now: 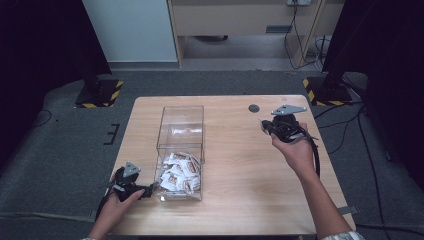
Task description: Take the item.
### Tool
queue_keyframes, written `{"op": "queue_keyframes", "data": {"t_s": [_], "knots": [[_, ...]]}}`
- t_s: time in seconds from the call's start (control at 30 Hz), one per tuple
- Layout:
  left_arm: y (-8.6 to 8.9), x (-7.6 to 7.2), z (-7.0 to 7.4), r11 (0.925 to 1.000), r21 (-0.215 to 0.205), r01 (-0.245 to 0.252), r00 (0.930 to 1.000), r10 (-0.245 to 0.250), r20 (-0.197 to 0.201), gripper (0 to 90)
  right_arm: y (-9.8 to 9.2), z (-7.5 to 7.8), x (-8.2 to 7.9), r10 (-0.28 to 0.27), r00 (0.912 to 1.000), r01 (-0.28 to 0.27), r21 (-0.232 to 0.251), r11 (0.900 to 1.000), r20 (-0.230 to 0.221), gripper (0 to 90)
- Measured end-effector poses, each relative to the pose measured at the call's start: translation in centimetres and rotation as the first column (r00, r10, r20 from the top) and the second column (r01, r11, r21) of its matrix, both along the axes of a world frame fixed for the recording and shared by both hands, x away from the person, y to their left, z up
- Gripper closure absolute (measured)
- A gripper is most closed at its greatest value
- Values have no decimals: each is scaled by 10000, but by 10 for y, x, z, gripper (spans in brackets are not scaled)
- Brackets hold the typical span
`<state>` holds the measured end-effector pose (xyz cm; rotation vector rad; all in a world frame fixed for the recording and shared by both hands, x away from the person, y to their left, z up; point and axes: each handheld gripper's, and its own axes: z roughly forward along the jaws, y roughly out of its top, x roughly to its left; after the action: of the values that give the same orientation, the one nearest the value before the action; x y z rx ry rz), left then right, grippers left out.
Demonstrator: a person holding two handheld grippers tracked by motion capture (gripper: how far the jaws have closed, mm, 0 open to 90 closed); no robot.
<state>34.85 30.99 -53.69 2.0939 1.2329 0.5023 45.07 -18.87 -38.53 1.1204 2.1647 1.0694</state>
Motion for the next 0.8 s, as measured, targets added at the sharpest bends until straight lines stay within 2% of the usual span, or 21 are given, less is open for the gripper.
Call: {"op": "queue_keyframes", "data": {"t_s": [0.47, 0.6, 0.8], "knots": [[0, 0, 0, 10000, 0, 2, 10000, -2, 1, 0, 0, -11, 9, -41, 9999, 37, -216, 9998, -160, 900], [0, 0, 0, 10000, 1, 1, 10000, -1, 3, 0, -2, -12, 10, -123, 9997, 121, -86, 9999, -191, 900], [0, 0, 0, 10000, 2, -20, 10000, 20, 4, 0, -6, -17, 13, -211, 9992, 206, -155, 9997, -326, 900]]}}
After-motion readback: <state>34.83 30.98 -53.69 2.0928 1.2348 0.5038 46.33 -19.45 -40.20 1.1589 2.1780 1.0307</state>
